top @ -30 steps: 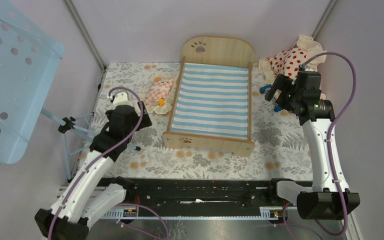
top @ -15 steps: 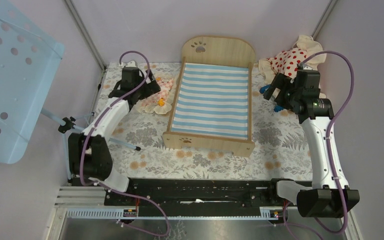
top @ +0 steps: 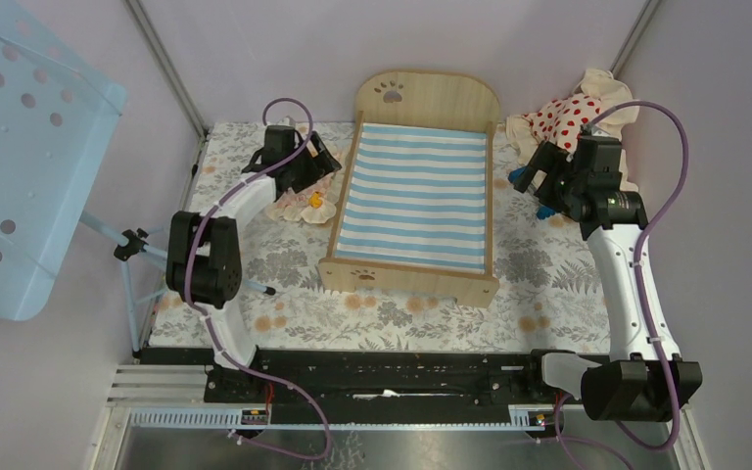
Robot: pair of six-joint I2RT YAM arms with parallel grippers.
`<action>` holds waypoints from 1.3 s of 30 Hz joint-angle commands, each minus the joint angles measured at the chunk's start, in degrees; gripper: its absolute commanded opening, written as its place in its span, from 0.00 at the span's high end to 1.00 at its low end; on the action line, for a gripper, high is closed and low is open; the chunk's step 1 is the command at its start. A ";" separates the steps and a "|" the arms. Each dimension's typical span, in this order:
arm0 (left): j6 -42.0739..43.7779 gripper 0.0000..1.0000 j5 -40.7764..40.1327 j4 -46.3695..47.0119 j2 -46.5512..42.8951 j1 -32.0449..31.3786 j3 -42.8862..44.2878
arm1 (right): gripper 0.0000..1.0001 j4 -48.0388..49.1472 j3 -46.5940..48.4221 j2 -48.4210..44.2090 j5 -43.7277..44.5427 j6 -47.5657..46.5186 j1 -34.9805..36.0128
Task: Set up the pet bed
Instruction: Move the pillow to the center of the board, then pick up the mattress at the corner of the board.
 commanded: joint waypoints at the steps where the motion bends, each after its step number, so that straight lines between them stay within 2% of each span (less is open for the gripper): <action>1: -4.05 0.17 2.84 4.05 4.49 0.05 3.91 | 0.00 2.38 -0.46 -0.21 1.21 0.92 -0.16; 6: -5.42 0.18 0.41 3.30 8.04 0.13 5.40 | 0.00 2.93 -0.37 -0.24 6.16 1.61 -0.19; 10: -4.41 0.18 -6.65 -4.71 11.35 1.12 9.10 | 0.00 2.49 0.71 0.17 9.28 2.54 -0.21; 17: -5.73 0.18 -16.92 -11.10 10.63 9.04 8.83 | 0.00 2.01 2.50 1.78 13.58 2.08 -0.21; 22: -1.44 0.13 -16.68 -12.15 8.84 11.17 10.84 | 0.00 3.64 4.47 5.09 18.57 1.77 -0.22; 29: 5.18 0.03 -14.39 -11.68 1.22 5.30 11.92 | 0.00 2.09 16.23 18.29 34.86 -3.71 -0.48; 33: 5.07 0.01 -11.75 -12.14 -6.56 2.96 8.05 | 0.00 1.83 21.46 25.39 43.28 -9.15 -2.35; 39: 6.32 0.01 -11.98 -12.57 -20.28 -1.78 -1.08 | 0.00 4.45 29.70 36.58 38.73 -13.21 -8.43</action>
